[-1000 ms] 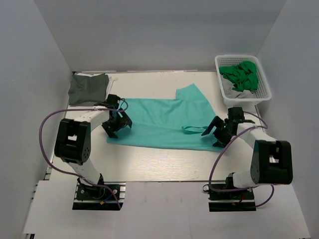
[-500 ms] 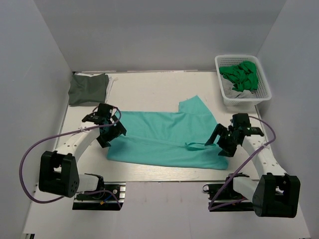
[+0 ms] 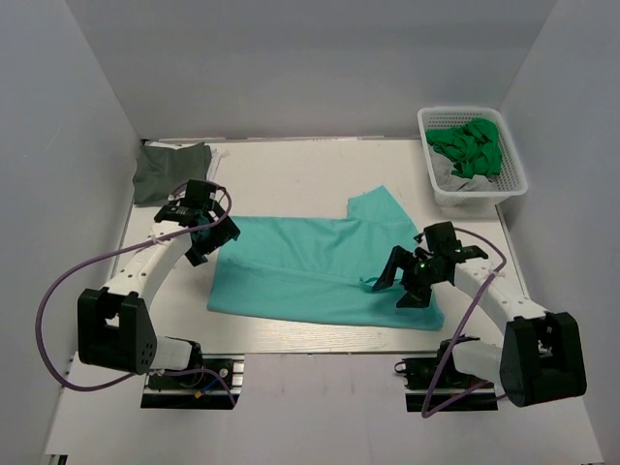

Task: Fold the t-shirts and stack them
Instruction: Fold the flattened tshirt in 1/3 of the way

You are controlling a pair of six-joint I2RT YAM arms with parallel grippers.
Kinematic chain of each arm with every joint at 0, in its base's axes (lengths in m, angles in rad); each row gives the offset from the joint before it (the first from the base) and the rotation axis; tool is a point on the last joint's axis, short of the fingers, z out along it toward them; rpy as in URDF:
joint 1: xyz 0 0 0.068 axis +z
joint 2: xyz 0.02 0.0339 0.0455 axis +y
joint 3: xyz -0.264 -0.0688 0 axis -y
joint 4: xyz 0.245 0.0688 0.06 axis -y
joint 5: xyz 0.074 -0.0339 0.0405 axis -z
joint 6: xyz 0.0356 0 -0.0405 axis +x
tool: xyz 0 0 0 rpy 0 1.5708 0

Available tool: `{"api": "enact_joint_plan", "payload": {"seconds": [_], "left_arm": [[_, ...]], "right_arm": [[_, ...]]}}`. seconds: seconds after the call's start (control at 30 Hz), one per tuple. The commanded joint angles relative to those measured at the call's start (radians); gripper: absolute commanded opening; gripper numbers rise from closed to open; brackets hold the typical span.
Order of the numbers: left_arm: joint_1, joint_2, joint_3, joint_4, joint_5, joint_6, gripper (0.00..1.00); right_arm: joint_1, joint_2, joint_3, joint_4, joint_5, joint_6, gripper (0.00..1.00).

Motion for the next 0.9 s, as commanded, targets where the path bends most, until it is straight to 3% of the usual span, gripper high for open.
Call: {"api": "enact_joint_plan", "payload": {"seconds": [0.0,0.17,0.37,0.53,0.67,0.87], "left_arm": [[0.004,-0.011,-0.029,-0.007,0.002,-0.001,1.00],[0.004,-0.029,-0.078,0.018,0.049,-0.012,1.00],[0.004,-0.029,-0.060,-0.027,0.007,-0.012,1.00],[0.004,-0.047,-0.032,-0.036,-0.006,0.010,1.00],[0.004,-0.058,-0.022,-0.025,-0.006,0.010,1.00],[0.004,-0.008,-0.002,-0.016,-0.006,0.019,1.00]], "right_arm": [[0.049,0.044,-0.008,0.120,-0.026,0.056,0.90],[0.068,0.122,0.016,0.268,-0.003,0.105,0.90],[0.066,0.288,0.154,0.322,0.135,0.116,0.90],[0.066,0.395,0.308,0.292,0.245,0.099,0.90],[0.068,0.451,0.345,0.316,0.212,0.111,0.90],[0.065,0.504,0.446,0.212,0.270,0.047,0.90]]}}
